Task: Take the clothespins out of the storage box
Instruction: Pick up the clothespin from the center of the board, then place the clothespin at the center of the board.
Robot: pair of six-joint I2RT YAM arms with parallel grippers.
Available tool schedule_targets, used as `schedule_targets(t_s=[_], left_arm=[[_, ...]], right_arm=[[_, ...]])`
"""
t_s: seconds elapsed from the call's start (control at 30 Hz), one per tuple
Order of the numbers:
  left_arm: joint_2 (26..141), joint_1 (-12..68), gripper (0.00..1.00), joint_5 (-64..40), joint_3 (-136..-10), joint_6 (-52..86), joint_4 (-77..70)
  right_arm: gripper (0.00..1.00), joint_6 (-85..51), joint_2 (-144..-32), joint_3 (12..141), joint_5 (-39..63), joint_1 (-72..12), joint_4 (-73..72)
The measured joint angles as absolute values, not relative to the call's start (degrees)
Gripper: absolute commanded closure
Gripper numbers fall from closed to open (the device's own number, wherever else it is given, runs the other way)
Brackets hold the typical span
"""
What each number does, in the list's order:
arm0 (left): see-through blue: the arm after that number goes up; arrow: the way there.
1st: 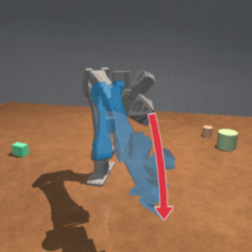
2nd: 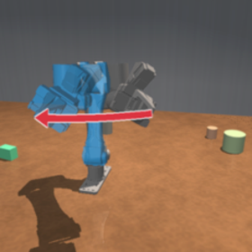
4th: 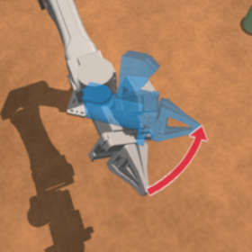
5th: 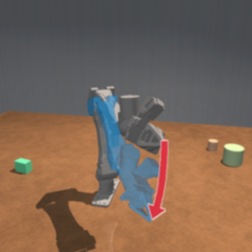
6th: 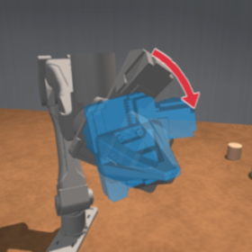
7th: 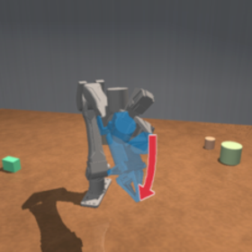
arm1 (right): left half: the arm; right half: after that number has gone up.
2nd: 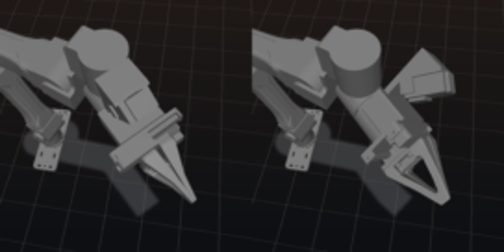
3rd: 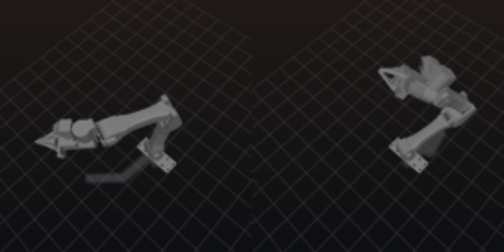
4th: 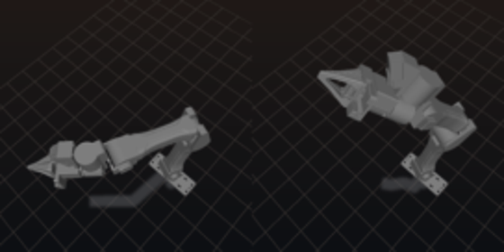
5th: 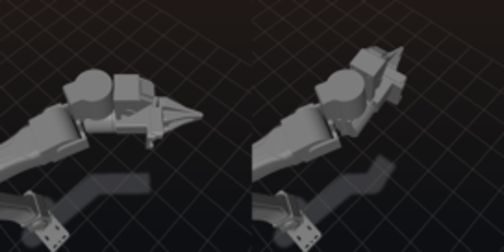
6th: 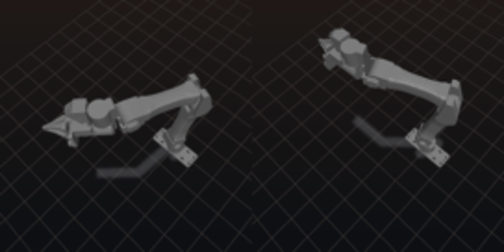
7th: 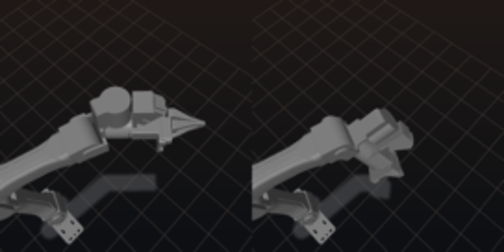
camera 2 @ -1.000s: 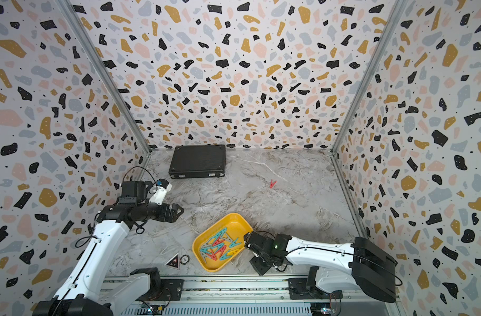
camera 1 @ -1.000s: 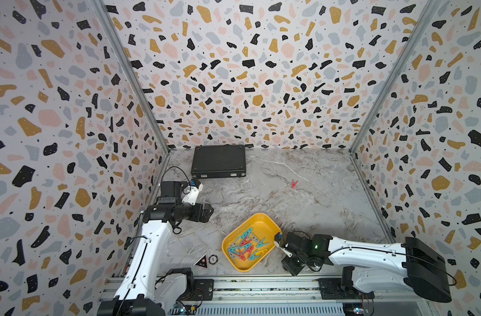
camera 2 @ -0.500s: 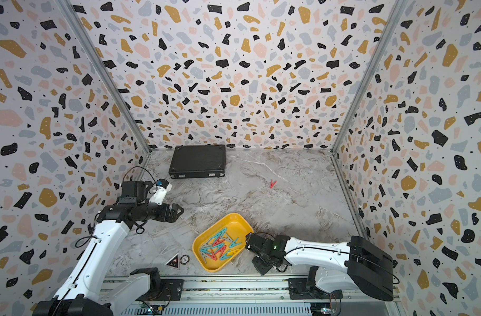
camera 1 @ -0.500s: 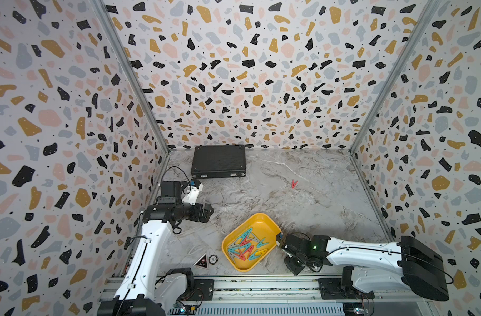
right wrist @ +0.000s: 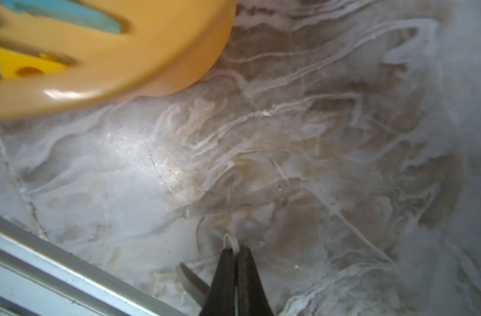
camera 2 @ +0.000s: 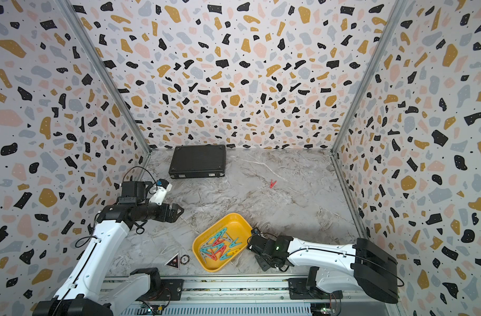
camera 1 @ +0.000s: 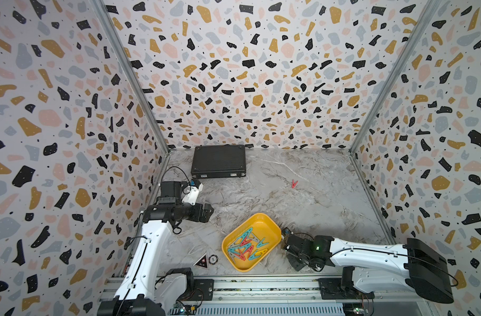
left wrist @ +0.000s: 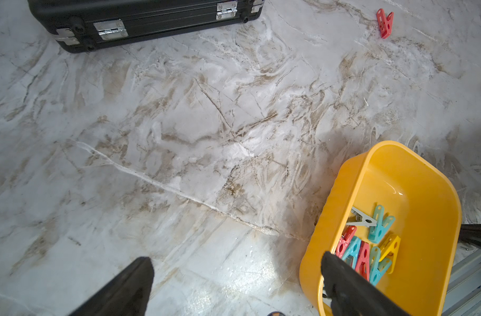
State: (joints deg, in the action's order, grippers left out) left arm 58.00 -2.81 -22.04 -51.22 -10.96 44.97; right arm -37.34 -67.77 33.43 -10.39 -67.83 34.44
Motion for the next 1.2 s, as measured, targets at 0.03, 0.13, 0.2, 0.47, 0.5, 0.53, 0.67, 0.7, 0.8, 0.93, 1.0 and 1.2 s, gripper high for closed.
schedule_targets(t_s=[0.03, 0.13, 0.2, 0.47, 0.5, 0.53, 0.67, 0.7, 0.8, 0.93, 1.0, 1.2], left_arm=[[58.0, -2.81, 0.0, -22.04, -51.22, -10.96, 44.97], [57.98, -2.83, 0.0, -22.04, -51.22, -10.96, 44.99], [57.98, -2.83, 0.0, -22.04, -51.22, -10.96, 44.99], [57.98, -2.81, 0.0, -22.06, -51.22, -10.96, 44.97], [57.98, -2.83, 0.0, -22.06, -51.22, -10.96, 44.99], [57.98, -2.83, 0.0, -22.04, -51.22, -10.96, 44.99], [57.98, -2.81, 0.0, -22.06, -51.22, -10.96, 44.99], [57.98, -2.83, 0.0, -22.06, -51.22, -10.96, 44.97], [57.98, -2.81, 0.0, -22.06, -51.22, -10.96, 44.99], [57.95, -2.81, 0.0, -22.11, -51.22, -10.96, 44.99], [57.95, -2.81, 0.0, -22.22, -51.22, -10.96, 44.97], [57.91, -2.81, 0.0, -22.52, -51.22, -10.98, 44.97]], right_arm=[[1.0, -38.0, -66.72, 33.52, -11.49, -67.61, 35.2], [1.0, -39.18, -64.2, 34.39, -13.56, -66.02, 37.19], [1.0, -39.31, -63.11, 35.59, -14.33, -63.61, 38.26], [1.0, -35.22, -65.1, 45.08, -14.33, -47.72, 40.58], [1.0, -34.15, -66.65, 46.87, -14.04, -45.54, 40.64], [1.0, -32.99, -68.6, 48.8, -13.82, -43.42, 40.66], [1.0, -29.02, -76.93, 56.25, -12.93, -35.73, 41.01], [1.0, -28.14, -79.18, 58.24, -12.64, -33.74, 40.99], [1.0, -26.09, -85.95, 64.01, -11.49, -28.05, 40.99], [1.0, -24.32, -95.0, 72.27, -9.98, -22.39, 41.12], [1.0, -23.81, -99.48, 76.27, -9.54, -20.08, 41.04], [1.0, -22.9, -112.22, 87.07, -7.25, -14.06, 41.17]])
